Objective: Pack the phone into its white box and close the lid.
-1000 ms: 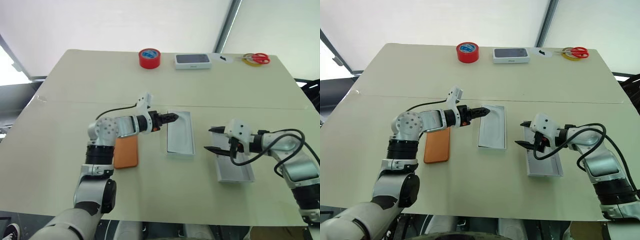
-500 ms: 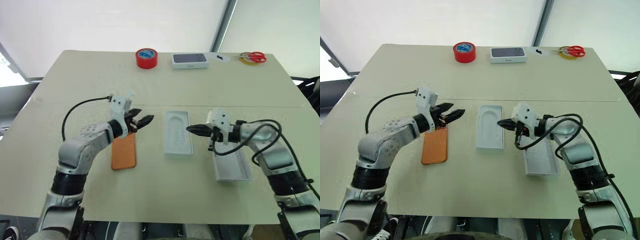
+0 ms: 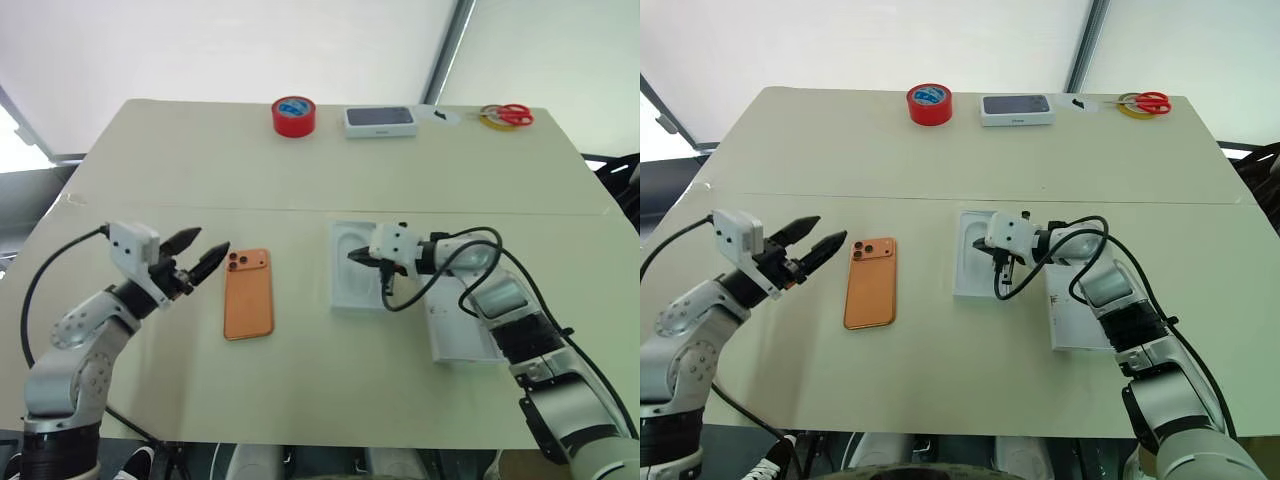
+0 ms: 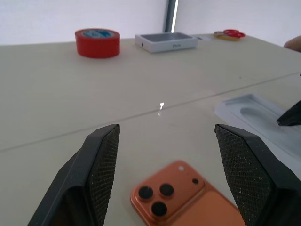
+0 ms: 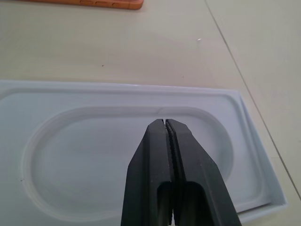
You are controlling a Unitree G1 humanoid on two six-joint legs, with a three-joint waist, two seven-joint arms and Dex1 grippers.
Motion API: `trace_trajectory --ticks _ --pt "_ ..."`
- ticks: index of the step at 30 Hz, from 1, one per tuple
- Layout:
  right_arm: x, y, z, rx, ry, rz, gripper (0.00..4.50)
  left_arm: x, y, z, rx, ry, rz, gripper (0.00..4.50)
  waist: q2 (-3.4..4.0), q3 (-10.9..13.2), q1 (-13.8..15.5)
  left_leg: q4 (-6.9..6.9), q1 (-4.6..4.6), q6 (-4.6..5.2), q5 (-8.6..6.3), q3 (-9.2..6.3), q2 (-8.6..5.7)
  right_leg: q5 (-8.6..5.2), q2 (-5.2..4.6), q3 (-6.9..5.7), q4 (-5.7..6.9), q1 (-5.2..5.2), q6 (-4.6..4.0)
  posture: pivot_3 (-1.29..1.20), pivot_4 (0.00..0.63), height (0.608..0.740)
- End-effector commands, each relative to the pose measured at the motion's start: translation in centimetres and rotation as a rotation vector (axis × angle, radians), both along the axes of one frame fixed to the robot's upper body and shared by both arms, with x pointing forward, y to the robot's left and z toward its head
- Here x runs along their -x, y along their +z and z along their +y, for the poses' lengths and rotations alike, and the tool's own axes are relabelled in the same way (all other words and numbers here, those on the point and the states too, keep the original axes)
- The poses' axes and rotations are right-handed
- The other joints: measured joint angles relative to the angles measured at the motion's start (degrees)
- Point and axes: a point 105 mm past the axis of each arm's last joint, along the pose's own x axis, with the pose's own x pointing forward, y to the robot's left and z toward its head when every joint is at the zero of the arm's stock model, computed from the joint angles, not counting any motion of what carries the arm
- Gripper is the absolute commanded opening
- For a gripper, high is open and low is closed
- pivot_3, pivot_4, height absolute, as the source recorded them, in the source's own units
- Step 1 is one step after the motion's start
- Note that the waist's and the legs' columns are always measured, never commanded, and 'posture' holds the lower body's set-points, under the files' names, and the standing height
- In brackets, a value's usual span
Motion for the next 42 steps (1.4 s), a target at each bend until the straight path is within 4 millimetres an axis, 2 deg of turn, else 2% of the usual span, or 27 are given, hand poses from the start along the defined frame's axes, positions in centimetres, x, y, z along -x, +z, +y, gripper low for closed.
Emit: trace_trajectory --ticks 1,6,12,15,16,19,21,22,26,28,30,33,37,42 --pt "-0.6 -0.6 -1.7 0.146 0.006 -0.049 0.05 1.1 1.1 -0.7 -0.075 -0.034 -0.077 3.4 0.0 0.0 -0.12 0.0 0.0 0.01 -0.01 0.0 0.0 0.0 -0.02 0.0 0.0 0.01 -0.01 0.0 0.15 0.74" --pt "-0.6 -0.3 -2.1 0.175 0.019 -0.038 0.05 2.4 0.2 -0.5 -0.094 -0.071 -0.041 3.4 0.02 -0.01 -0.31 -0.04 0.0 -0.02 0.0 0.01 0.01 0.0 -0.03 0.0 -0.02 -0.02 -0.02 0.0 0.15 0.74" --pt "0.1 2.0 1.1 -0.048 0.051 -0.017 0.05 2.6 -1.9 1.1 -0.087 -0.024 0.128 3.4 0.03 0.0 -0.52 -0.1 0.01 0.04 -0.04 0.0 0.02 0.0 -0.04 0.01 -0.03 -0.03 -0.03 0.0 0.15 0.74" --pt "-0.1 2.9 1.7 -0.092 0.046 -0.034 0.05 2.6 -1.7 1.5 -0.036 -0.01 0.183 3.4 0.04 0.01 -0.51 -0.16 0.01 0.06 -0.05 0.0 0.02 0.0 -0.04 0.01 -0.02 -0.07 -0.03 0.0 0.15 0.74" --pt "-0.3 3.8 2.1 -0.142 0.034 -0.054 0.05 2.7 -1.5 1.9 -0.011 -0.001 0.205 3.4 0.04 0.01 -0.45 -0.15 0.01 0.06 -0.05 0.0 0.02 0.0 -0.04 0.0 -0.03 -0.06 -0.03 0.0 0.15 0.74" --pt "-0.3 5.1 3.2 -0.197 0.04 -0.053 0.05 3.2 -1.1 2.5 0.11 0.006 0.286 3.4 0.04 0.01 -0.54 -0.16 0.01 0.07 -0.05 -0.01 0.02 0.0 -0.04 0.0 -0.02 -0.06 -0.03 0.0 0.15 0.74" --pt "-0.2 5.8 4.6 -0.212 0.056 -0.073 0.05 3.7 -1.3 2.5 0.249 -0.021 0.396 3.4 0.04 0.01 -0.56 -0.16 0.01 0.06 -0.05 -0.01 0.02 0.0 -0.04 0.0 -0.01 -0.08 -0.03 0.0 0.15 0.74" --pt "0.2 6.0 6.0 -0.224 0.085 -0.074 0.05 3.6 -1.3 2.8 0.255 -0.002 0.404 3.4 0.04 0.01 -0.59 -0.17 0.01 0.06 -0.05 -0.02 0.02 0.0 -0.04 0.0 -0.01 -0.08 -0.03 0.0 0.15 0.74" --pt "2.7 4.9 10.9 -0.206 0.229 -0.023 0.05 3.3 -2.0 2.9 0.299 0.041 0.482 3.4 0.03 0.01 -0.69 -0.22 0.01 0.02 -0.02 -0.03 0.01 0.0 -0.04 -0.01 0.04 -0.14 -0.03 0.0 0.15 0.74" --pt "3.5 4.0 12.5 -0.16 0.281 0.012 0.05 3.5 -3.0 2.6 0.298 0.053 0.553 3.4 0.03 0.01 -0.87 -0.22 0.01 -0.02 0.0 -0.02 0.0 0.0 -0.04 -0.01 0.05 -0.14 -0.03 0.0 0.15 0.74" --pt "3.5 2.3 13.4 -0.027 0.296 -0.003 0.05 3.5 -4.3 2.8 0.283 0.112 0.631 3.4 0.03 0.01 -0.72 -0.22 0.01 -0.04 0.01 -0.02 -0.02 0.0 -0.04 -0.01 0.06 -0.13 -0.03 0.0 0.15 0.74" --pt "3.0 0.4 13.3 0.152 0.271 -0.064 0.05 3.8 -4.8 2.2 0.316 0.093 0.691 3.4 -0.02 -0.03 -0.46 -0.2 0.01 -0.05 0.01 -0.04 -0.04 0.0 -0.05 -0.02 0.07 -0.14 -0.03 0.0 0.15 0.74" --pt "3.7 0.5 12.9 0.153 0.308 0.001 0.05 3.8 -5.4 1.3 0.377 0.071 0.789 3.4 -0.06 -0.05 -0.3 -0.19 0.01 -0.07 0.02 -0.09 -0.09 0.01 -0.09 -0.03 0.06 -0.11 -0.04 0.0 0.15 0.74" --pt "3.2 0.2 12.1 0.201 0.297 -0.007 0.05 3.4 -5.7 0.5 0.416 0.055 0.839 3.4 -0.07 -0.05 -0.52 -0.2 0.01 -0.1 0.04 -0.11 -0.09 0.0 -0.09 -0.04 0.06 -0.12 -0.04 0.0 0.15 0.74"
